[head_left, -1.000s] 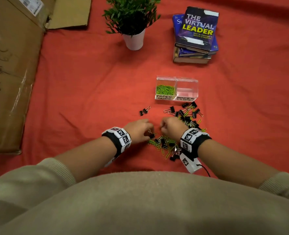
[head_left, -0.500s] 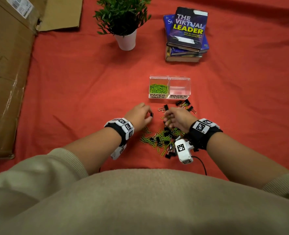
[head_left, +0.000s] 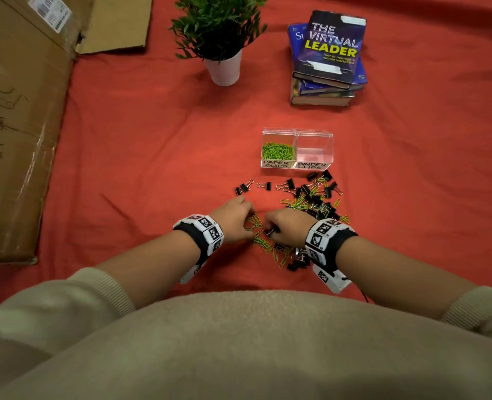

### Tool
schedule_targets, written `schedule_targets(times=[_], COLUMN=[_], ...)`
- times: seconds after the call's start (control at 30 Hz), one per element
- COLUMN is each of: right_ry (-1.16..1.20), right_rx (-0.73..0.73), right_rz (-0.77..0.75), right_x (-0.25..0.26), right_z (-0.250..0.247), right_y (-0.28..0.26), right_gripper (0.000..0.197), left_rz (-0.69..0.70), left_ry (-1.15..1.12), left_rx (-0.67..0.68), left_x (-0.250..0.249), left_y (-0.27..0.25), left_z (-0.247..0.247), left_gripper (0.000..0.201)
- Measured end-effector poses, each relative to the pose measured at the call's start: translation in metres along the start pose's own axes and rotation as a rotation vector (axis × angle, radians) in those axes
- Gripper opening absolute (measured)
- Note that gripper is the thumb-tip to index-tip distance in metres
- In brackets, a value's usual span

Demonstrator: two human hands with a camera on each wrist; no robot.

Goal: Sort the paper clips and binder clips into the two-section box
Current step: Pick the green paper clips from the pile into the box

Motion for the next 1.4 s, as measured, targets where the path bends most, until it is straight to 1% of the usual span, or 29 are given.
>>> schedule_targets(times=[0.07,0.13,0.2,0.27,0.33,0.4,0.47,0.53,0.63,0.73,0.83,0.93,1.07,1.2,1.27,1.3,1.4], right_ry=[-0.006,0.021,0.047,0.065,0.065,0.017,-0.059,-0.140,-0.206,-0.217,-0.227,-0.242,-0.232,-0.249,-0.173,-0.094,0.228], right_rx=[-0.022,-0.079,-0.152,-0.184,-0.142,-0.085,-0.072,-0.099,-0.135,-0.143,-0.150,-0.118,-0.074,-0.045,-0.032,-0.035,-0.120], right_rz=[0.065,0.152,0.195,0.155,0.077,0.005,-0.047,-0.063,-0.059,-0.059,-0.060,-0.054,-0.034,-0.057,-0.015,0.016,0.110], right_x=[-0.017,-0.037,-0.047,-0.040,-0.023,-0.006,0.007,0.012,0.015,0.018,0.020,0.024,0.028,0.027,0.020,0.015,-0.006], right_z=[-0.009,-0.023,-0.036,-0.040,-0.031,-0.016,-0.006,-0.002,0.001,0.005,0.011,0.018,0.021,0.019,0.011,0.005,-0.028], right_y=[0.000,-0.001,-0.002,-0.002,-0.001,0.001,0.005,0.008,0.012,0.012,0.012,0.012,0.013,0.014,0.014,0.015,0.015], right_gripper=[0.014,0.014,0.016,0.019,0.026,0.036,0.050,0.060,0.065,0.061,0.046,0.033,0.030,0.030,0.028,0.026,0.016], left_rz=[0.033,0.060,0.081,0.104,0.116,0.108,0.085,0.063,0.043,0.026,0.026,0.036,0.044,0.056,0.066,0.067,0.054], left_ry=[0.056,0.105,0.136,0.168,0.199,0.212,0.215,0.222,0.238,0.245,0.256,0.275,0.287,0.317,0.322,0.317,0.280], left_rx=[0.017,0.018,0.030,0.038,0.034,0.025,0.021,0.020,0.014,0.004,-0.002,0.002,0.026,0.044,0.057,0.064,0.083], left_x=[-0.009,-0.016,-0.020,-0.022,-0.023,-0.020,-0.017,-0.015,-0.014,-0.014,-0.014,-0.015,-0.014,-0.015,-0.015,-0.015,-0.012], left_y=[-0.003,-0.004,-0.005,-0.006,-0.007,-0.006,-0.006,-0.006,-0.005,-0.004,-0.003,-0.002,0.001,0.002,0.002,0.002,0.004], left_z=[0.005,0.007,0.007,0.007,0.006,0.003,0.002,0.001,-0.001,-0.002,-0.002,-0.001,0.001,0.003,0.006,0.006,0.007], left_gripper=[0.065,0.063,0.060,0.056,0.048,0.040,0.035,0.031,0.027,0.024,0.024,0.024,0.022,0.023,0.025,0.026,0.027])
Point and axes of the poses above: each hand's wrist, its own y-axis towards the middle knuckle, its own z-axis out of the palm, x = y × z, the point moved 9 cm from there along y, towards the middle knuckle, and after that the axes turned 4 degrees about y, right-handed, at the moved point
